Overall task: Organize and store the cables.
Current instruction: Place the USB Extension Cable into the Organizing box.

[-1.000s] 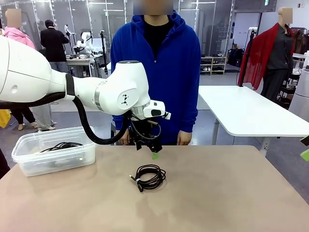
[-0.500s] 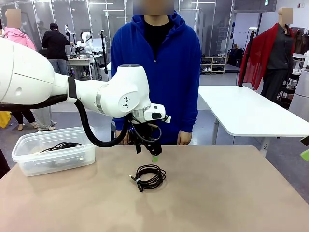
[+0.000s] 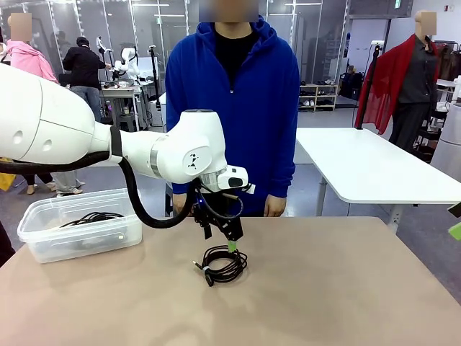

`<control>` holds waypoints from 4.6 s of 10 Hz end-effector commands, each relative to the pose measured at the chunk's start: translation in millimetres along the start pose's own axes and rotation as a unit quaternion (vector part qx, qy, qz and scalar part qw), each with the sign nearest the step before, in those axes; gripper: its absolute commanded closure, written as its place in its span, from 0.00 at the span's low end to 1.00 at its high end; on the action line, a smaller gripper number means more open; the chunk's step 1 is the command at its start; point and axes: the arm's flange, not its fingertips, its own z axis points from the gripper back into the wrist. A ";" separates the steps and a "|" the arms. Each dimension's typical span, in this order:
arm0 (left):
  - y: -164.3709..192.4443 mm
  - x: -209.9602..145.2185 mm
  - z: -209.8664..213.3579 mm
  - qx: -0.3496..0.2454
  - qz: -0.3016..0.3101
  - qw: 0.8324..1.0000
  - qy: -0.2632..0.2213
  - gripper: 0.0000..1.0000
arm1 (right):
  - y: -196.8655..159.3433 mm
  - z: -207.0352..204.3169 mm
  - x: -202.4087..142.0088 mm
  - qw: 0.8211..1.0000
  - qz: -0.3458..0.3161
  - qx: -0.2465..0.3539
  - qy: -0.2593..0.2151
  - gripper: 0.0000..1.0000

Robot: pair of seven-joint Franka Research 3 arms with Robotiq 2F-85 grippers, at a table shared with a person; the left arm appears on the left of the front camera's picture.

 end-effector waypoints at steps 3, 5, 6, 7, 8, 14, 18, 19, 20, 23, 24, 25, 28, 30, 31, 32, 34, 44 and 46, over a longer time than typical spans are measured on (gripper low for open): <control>2.1 8.2 -7.9 -0.021 0.008 1.000 0.013 0.00 | -0.3 -1.1 1.5 1.000 0.000 0.001 -0.003 0.00; 2.6 9.5 -13.6 -0.020 0.010 1.000 0.019 0.00 | -0.3 -1.1 1.5 1.000 0.000 0.001 -0.003 0.00; 2.5 9.8 -17.9 -0.021 0.011 0.999 0.023 0.00 | -0.3 -1.1 1.5 1.000 0.000 0.001 -0.003 0.00; 3.0 8.4 -21.0 -0.025 0.014 0.999 0.024 0.00 | -0.3 -1.1 1.5 1.000 0.000 0.001 -0.003 0.00; 2.4 7.6 -21.5 -0.026 0.015 0.999 0.024 0.00 | -0.3 -1.1 1.5 1.000 0.000 0.001 -0.003 0.00; 5.1 -15.0 -35.5 -0.034 0.054 0.998 0.027 0.00 | -0.3 -1.1 1.5 1.000 0.000 0.001 -0.003 0.00; 0.8 -34.3 -33.1 -0.022 0.153 0.988 0.026 0.00 | -0.3 -1.1 1.5 1.000 0.000 0.001 -0.003 0.00; 1.0 -40.5 -29.6 -0.024 0.168 0.985 0.020 0.00 | -0.3 -1.1 1.5 1.000 0.000 0.001 -0.003 0.00; -0.2 -46.1 -28.8 -0.023 0.193 0.981 0.027 0.00 | -0.3 -1.1 1.5 1.000 0.000 0.001 -0.003 0.00; -8.8 -55.8 -25.5 -0.021 0.301 0.953 0.017 0.00 | -0.3 -1.1 1.5 1.000 0.000 0.001 -0.003 0.00; -11.3 -55.2 -28.0 -0.026 0.329 0.944 0.008 0.00 | -0.3 -1.1 1.5 1.000 0.000 0.001 -0.003 0.00; -12.4 -55.5 -29.5 -0.015 0.361 0.933 0.000 0.00 | -0.3 -1.1 1.5 1.000 0.000 0.001 -0.003 0.00; -5.1 -57.0 -25.4 0.017 0.430 0.903 -0.020 0.00 | -0.3 -1.1 1.5 1.000 0.000 0.001 -0.003 0.00; -2.7 -54.7 -25.0 0.023 0.464 0.885 -0.015 0.00 | -0.3 -1.1 1.5 1.000 0.000 0.001 -0.003 0.00; -3.0 -53.3 -27.0 0.033 0.484 0.874 -0.008 0.00 | -0.3 -1.1 1.5 1.000 0.000 0.001 -0.003 0.00; -4.0 -52.4 -28.6 0.027 0.503 0.864 -0.007 0.00 | -0.3 -1.1 1.5 1.000 0.000 0.001 -0.003 0.00; -2.9 -52.7 -29.1 0.043 0.530 0.847 -0.018 0.00 | -0.3 -1.1 1.5 1.000 0.000 0.001 -0.003 0.00; 22.4 -27.6 -67.5 0.048 0.567 0.822 -0.037 0.00 | -0.3 -1.1 1.5 1.000 0.000 0.001 -0.003 0.00; 21.6 -24.1 -71.7 0.045 0.564 0.824 -0.028 0.00 | -0.3 -1.1 1.5 1.000 0.000 0.001 -0.003 0.00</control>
